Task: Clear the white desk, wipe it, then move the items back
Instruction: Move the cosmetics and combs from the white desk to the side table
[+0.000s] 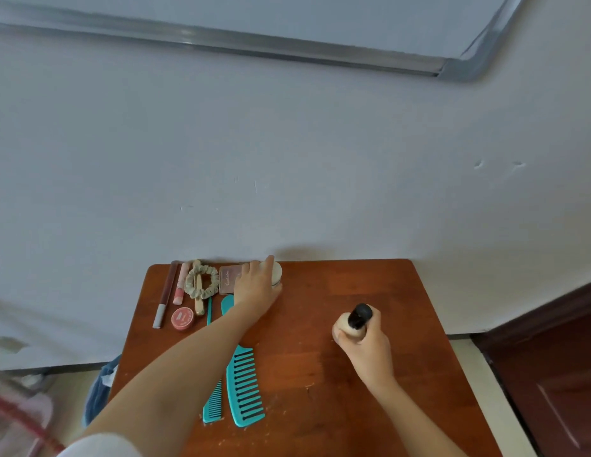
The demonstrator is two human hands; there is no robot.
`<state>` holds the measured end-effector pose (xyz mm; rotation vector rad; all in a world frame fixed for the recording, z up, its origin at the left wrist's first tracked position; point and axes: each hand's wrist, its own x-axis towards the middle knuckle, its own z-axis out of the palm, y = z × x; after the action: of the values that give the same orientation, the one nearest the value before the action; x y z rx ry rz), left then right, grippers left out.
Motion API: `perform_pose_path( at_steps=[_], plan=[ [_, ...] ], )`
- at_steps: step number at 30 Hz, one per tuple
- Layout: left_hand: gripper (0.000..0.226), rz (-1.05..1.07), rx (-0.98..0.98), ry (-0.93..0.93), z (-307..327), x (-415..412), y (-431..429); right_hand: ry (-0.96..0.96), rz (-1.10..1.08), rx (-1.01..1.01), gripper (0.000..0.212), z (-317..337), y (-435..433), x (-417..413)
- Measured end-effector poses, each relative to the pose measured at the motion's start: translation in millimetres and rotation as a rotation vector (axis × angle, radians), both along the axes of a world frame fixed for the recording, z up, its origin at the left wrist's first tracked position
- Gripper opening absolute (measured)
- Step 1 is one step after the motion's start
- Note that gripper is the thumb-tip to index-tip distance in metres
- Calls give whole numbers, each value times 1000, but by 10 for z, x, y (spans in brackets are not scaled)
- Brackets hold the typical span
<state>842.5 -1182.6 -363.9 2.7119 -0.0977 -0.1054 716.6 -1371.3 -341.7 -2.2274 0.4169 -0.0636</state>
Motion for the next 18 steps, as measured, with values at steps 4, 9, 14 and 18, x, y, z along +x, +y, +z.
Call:
perform_pose_path(
  at_steps=[4,9,14,18],
  plan=[
    [57,19,14,7,-41,42,62,-12,15,-3,47,-37,-37,64],
    [67,29,120,-9,-110,42,96,-9,48,-21,48,-38,-34,117],
    [77,70,221,-74,-90,-12,136,-17,104,-30,46,-22,95,267],
    [68,207,64,-83,-66,-374,253,-37,160,13,44,-32,315,488]
  ],
)
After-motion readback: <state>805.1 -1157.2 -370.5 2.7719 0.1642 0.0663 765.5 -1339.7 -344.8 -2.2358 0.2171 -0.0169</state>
